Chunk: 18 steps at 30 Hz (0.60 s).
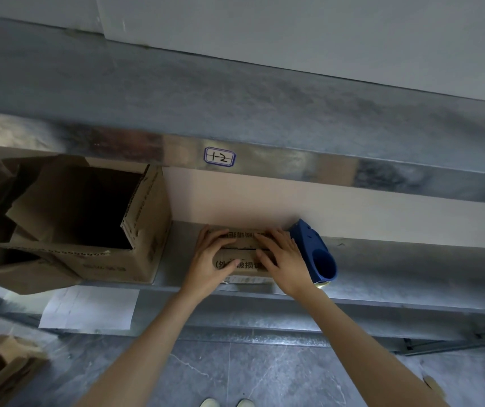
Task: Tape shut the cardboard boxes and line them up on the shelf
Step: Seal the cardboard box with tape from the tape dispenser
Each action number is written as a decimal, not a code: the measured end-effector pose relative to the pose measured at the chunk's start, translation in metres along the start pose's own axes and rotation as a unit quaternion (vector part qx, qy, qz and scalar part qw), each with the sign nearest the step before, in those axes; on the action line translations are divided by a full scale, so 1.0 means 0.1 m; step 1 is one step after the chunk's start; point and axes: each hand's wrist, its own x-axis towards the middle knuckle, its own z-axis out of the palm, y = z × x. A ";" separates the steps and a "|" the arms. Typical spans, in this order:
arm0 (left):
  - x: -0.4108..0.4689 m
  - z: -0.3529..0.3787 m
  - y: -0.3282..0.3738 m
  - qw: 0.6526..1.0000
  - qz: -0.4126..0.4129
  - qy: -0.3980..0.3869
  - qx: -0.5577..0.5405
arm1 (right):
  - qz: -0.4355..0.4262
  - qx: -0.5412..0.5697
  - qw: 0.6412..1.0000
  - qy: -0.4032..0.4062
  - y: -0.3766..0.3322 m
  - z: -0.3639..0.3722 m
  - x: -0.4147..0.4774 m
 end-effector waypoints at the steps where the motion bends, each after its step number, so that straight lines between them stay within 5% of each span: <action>1: 0.00 0.00 -0.01 1.000 -0.003 -0.002 -0.002 | 0.005 0.030 0.999 0.019 0.01 -0.05 -0.01; 7: -0.03 -0.09 -0.05 1.000 -0.024 -0.014 -0.006 | 0.056 0.024 0.993 0.104 0.34 -0.30 -0.21; 18: -0.13 -0.19 -0.06 0.999 -0.044 0.003 -0.004 | 0.161 -0.031 0.986 0.014 0.54 -0.21 -0.37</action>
